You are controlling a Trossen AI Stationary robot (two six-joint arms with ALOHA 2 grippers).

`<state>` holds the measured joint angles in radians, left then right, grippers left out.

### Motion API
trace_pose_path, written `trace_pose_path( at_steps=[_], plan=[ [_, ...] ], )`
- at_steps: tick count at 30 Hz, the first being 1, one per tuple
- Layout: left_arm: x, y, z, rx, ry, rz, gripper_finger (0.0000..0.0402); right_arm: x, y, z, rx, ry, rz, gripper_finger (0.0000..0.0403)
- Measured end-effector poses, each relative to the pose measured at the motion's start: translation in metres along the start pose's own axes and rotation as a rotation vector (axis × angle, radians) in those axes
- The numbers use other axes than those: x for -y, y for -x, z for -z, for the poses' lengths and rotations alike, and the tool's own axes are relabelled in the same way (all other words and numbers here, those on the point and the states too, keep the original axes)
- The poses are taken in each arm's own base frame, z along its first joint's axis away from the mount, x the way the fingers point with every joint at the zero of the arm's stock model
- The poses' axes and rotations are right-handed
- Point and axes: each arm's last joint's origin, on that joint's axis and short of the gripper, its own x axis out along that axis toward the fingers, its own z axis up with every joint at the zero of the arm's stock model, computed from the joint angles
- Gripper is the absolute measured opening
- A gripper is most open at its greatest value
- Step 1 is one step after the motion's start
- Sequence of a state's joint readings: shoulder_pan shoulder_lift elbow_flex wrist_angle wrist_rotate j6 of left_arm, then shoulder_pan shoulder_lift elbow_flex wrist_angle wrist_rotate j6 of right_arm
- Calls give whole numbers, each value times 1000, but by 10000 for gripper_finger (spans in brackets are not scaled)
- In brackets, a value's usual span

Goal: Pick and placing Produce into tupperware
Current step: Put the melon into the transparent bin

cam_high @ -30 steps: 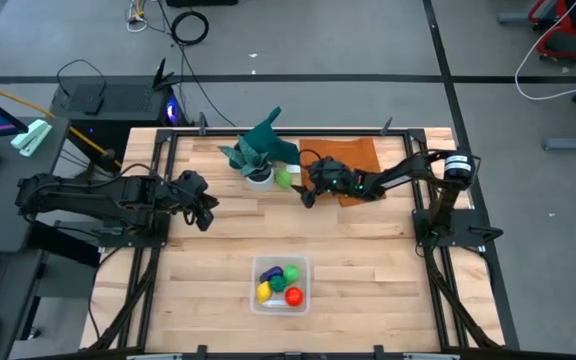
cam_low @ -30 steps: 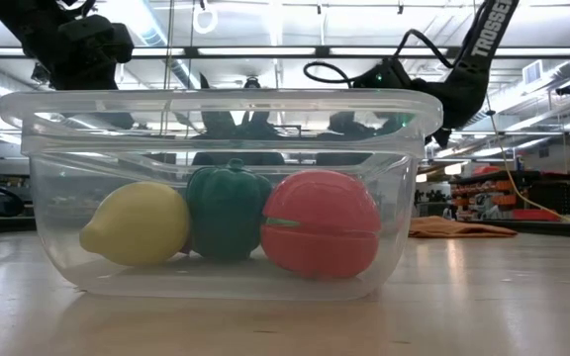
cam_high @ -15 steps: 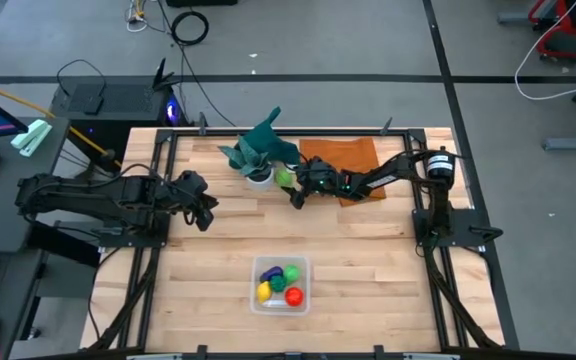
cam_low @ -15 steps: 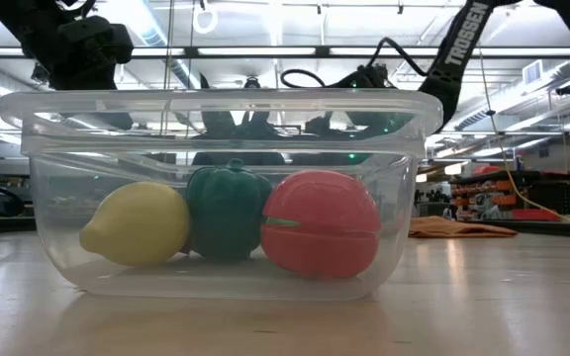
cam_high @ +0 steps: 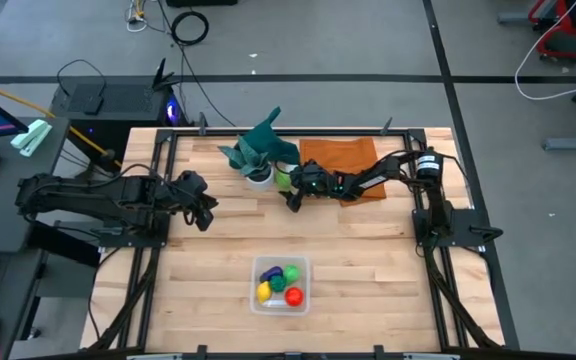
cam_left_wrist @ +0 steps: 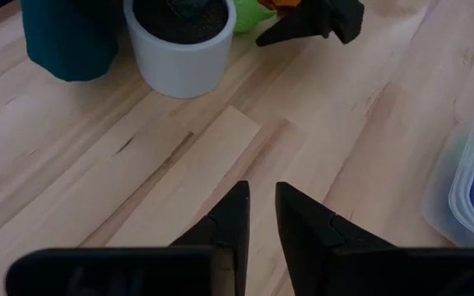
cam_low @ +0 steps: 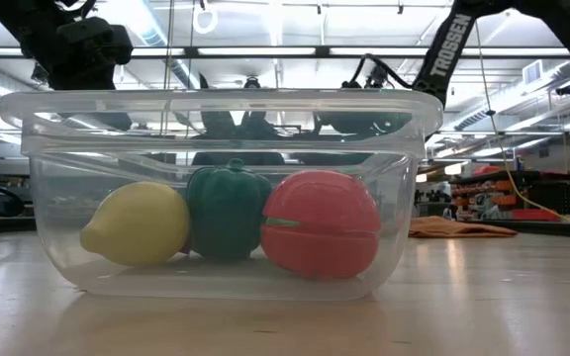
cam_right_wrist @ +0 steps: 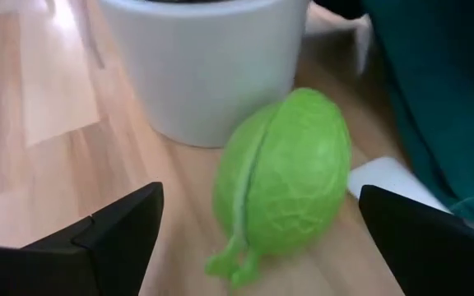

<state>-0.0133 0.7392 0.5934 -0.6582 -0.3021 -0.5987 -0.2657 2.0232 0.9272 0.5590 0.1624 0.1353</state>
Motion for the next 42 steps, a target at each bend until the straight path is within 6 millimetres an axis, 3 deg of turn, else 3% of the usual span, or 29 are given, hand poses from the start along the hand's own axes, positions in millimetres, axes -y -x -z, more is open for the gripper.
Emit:
trace_pose_path(
  at_steps=[11, 29, 36, 42],
  plan=[
    [0, 0, 1, -7, -2, -4, 68, -3, -14, -5, -13, 1, 16, 342],
    [-1, 0, 1, -9, -3, -6, 71, 3, -15, -6, -22, -5, 34, 187],
    [-1, 0, 1, -10, -3, -7, 73, 2, -12, -9, -30, 0, 32, 185],
    [-1, 0, 1, -12, -10, -9, 67, 4, 4, -19, -98, 39, 42, 188]
  ],
)
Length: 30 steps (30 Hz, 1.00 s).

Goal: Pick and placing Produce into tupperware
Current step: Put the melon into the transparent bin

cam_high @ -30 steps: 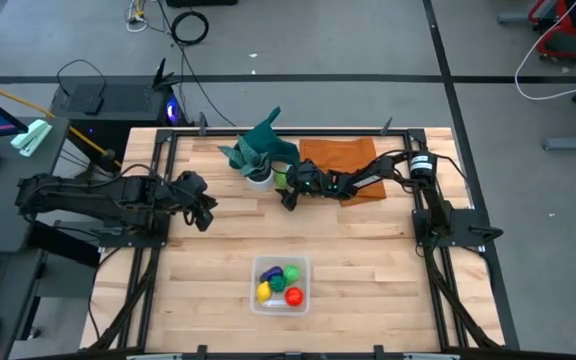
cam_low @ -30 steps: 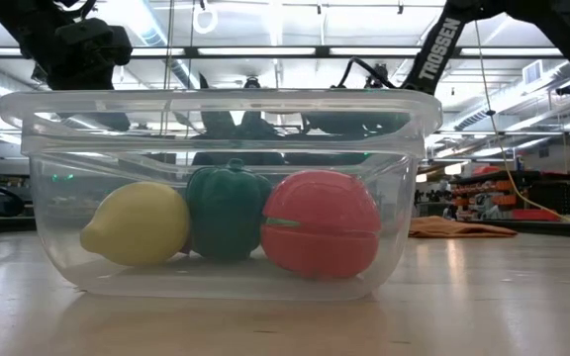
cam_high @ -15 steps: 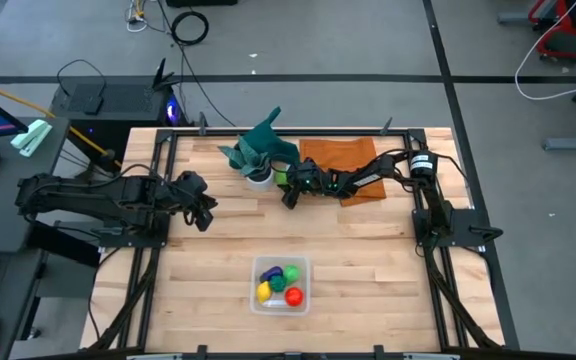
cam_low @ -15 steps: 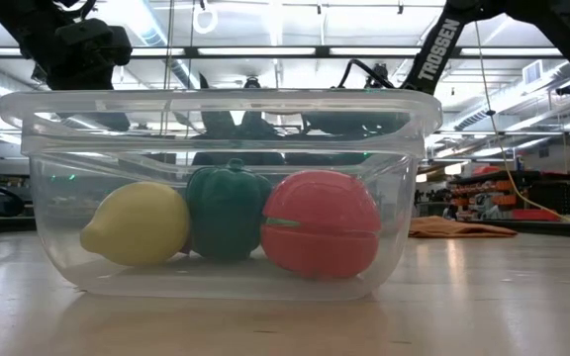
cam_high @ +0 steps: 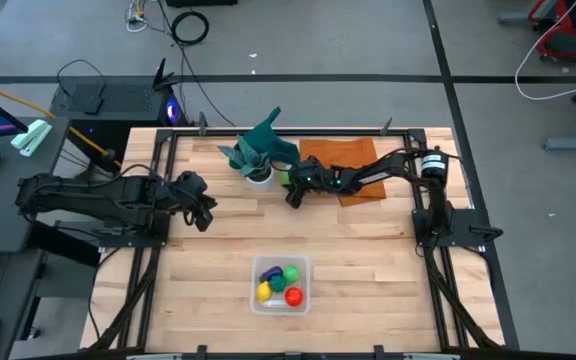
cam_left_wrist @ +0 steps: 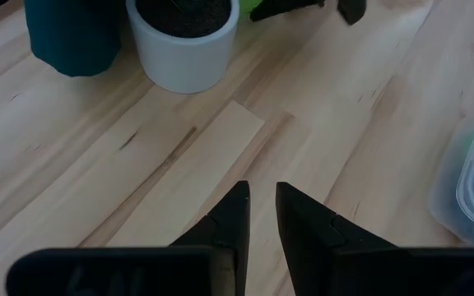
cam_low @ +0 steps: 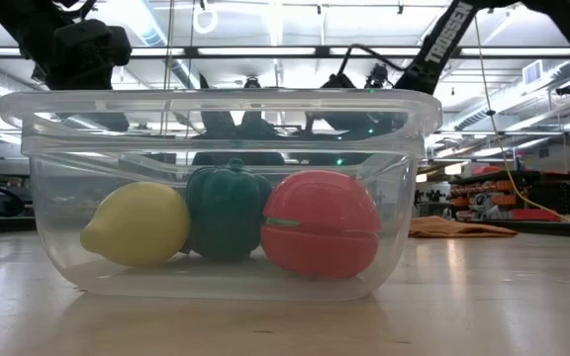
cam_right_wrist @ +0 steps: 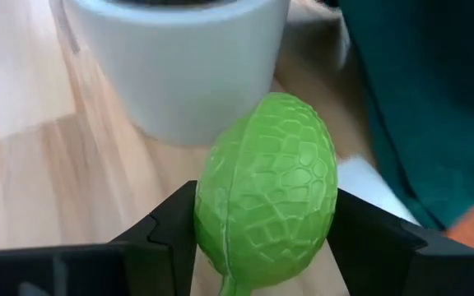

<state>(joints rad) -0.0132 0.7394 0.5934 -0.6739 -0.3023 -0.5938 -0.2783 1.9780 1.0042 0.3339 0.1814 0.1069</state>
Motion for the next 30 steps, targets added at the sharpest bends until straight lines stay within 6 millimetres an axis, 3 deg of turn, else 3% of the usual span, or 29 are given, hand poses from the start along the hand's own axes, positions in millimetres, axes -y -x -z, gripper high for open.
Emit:
trace_pose_path(
  at_steps=[7, 17, 23, 30],
  plan=[
    [0, 0, 1, -5, -8, -4, 75, -6, 34, -11, -109, 36, -20, 186],
    [-1, 0, 0, 22, -38, -40, 71, -31, 99, -29, -166, 106, -93, 184],
    [0, 0, -2, 34, -26, -32, 77, -53, 141, -33, -171, 129, -182, 184],
    [0, 0, -2, 35, -26, -27, 72, -89, 181, -25, -194, 104, -301, 184]
  ],
)
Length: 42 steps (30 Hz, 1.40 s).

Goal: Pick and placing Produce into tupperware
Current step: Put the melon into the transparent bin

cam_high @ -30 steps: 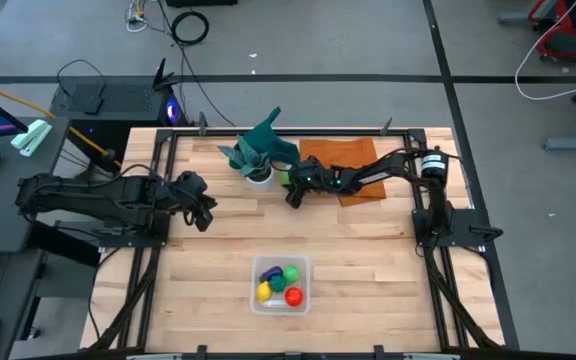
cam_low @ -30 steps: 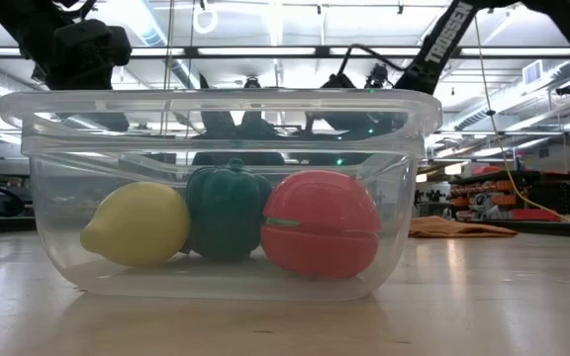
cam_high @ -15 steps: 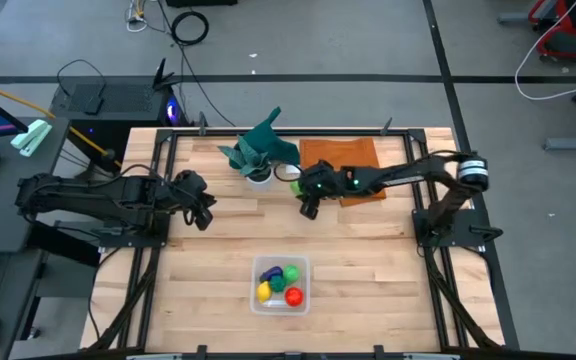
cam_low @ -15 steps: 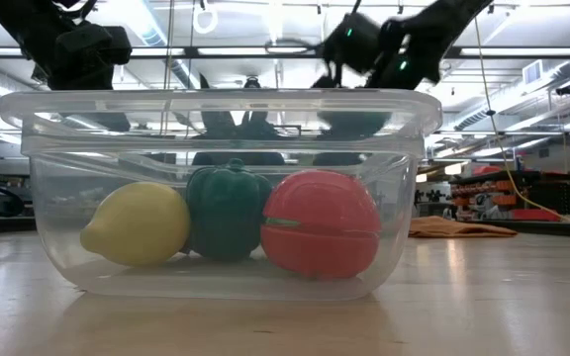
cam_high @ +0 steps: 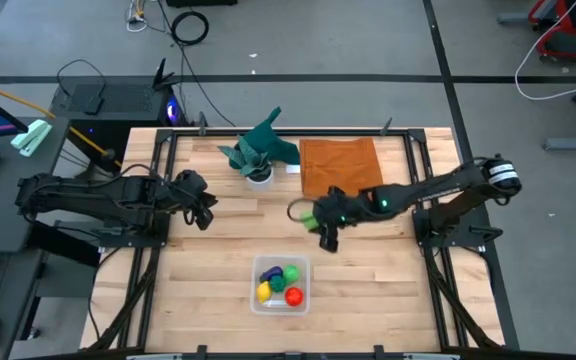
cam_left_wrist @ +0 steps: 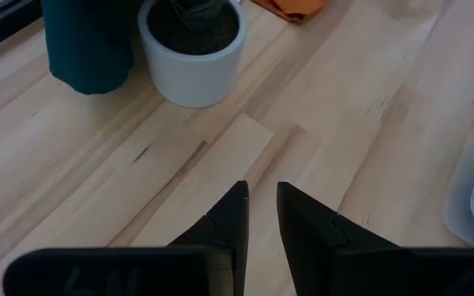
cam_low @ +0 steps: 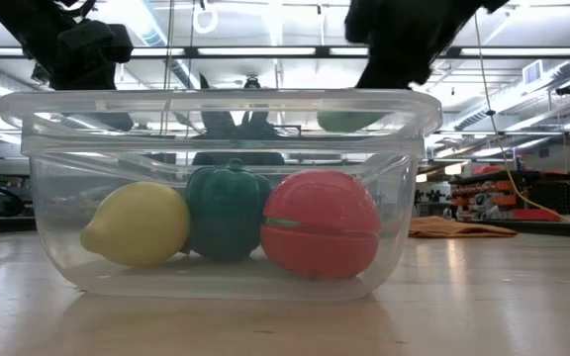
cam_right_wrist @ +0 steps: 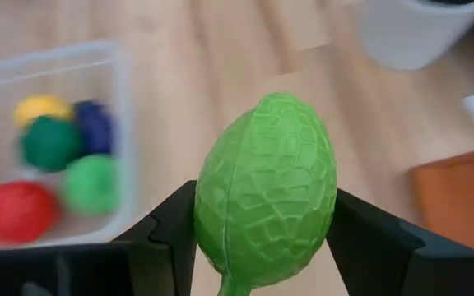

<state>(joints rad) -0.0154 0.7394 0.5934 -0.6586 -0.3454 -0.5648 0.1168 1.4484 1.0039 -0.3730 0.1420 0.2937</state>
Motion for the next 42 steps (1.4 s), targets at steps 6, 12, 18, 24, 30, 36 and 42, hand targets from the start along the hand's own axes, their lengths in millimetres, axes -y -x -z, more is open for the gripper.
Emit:
trace_pose_path(
  at_steps=[6, 12, 18, 24, 30, 36, 42],
  plan=[
    [-1, 0, 1, -9, -11, -5, 78, -35, 9, 15, -37, -20, -71, 183],
    [-2, 0, 2, -25, -19, -14, 77, -71, 20, 31, -73, -146, -157, 183],
    [-2, 0, 3, -27, -20, -15, 79, -101, 32, 49, -121, -241, -226, 183],
    [-2, 0, 3, -29, -21, -16, 81, -115, 36, 47, -30, -351, -256, 183],
    [-2, 0, 3, -30, -22, -16, 79, -129, 18, 14, 33, -281, -240, 183],
    [-2, 0, 4, -36, -27, -21, 86, -148, -8, -29, 5, -91, -213, 183],
    [-3, 0, 4, -41, -28, -23, 83, -151, -25, -43, -72, -30, -248, 183]
  ],
)
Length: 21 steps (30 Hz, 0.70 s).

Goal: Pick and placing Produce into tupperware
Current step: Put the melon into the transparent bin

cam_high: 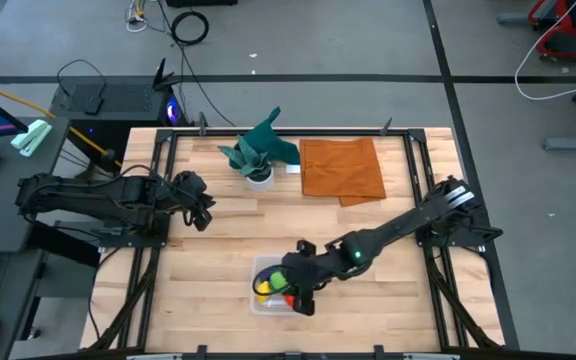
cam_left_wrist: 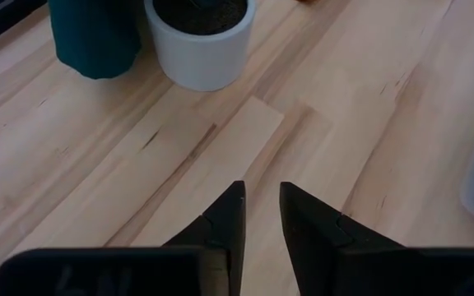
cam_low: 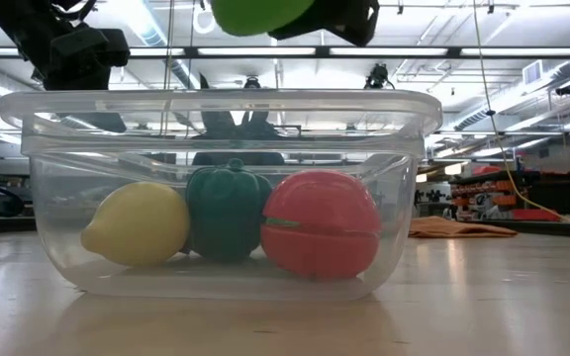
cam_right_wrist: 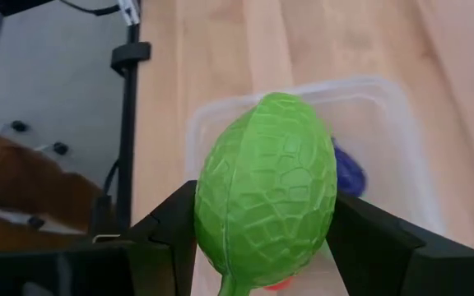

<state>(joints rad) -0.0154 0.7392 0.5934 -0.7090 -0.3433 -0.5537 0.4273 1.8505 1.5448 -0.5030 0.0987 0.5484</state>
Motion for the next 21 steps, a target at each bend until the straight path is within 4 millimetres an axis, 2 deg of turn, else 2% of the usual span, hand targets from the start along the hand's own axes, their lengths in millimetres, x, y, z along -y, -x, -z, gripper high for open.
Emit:
trace_pose_path(
  at_steps=[5, 13, 21],
  plan=[
    [0, 0, 1, -7, 3, -4, 88, -5, -9, 1, -39, -5, -59, 183],
    [-1, 0, 1, -14, -3, -8, 83, -17, -29, 14, -84, -13, -110, 183],
    [-1, 0, 2, -19, -6, -11, 90, -7, -57, 22, -121, -23, -60, 183]
  ],
)
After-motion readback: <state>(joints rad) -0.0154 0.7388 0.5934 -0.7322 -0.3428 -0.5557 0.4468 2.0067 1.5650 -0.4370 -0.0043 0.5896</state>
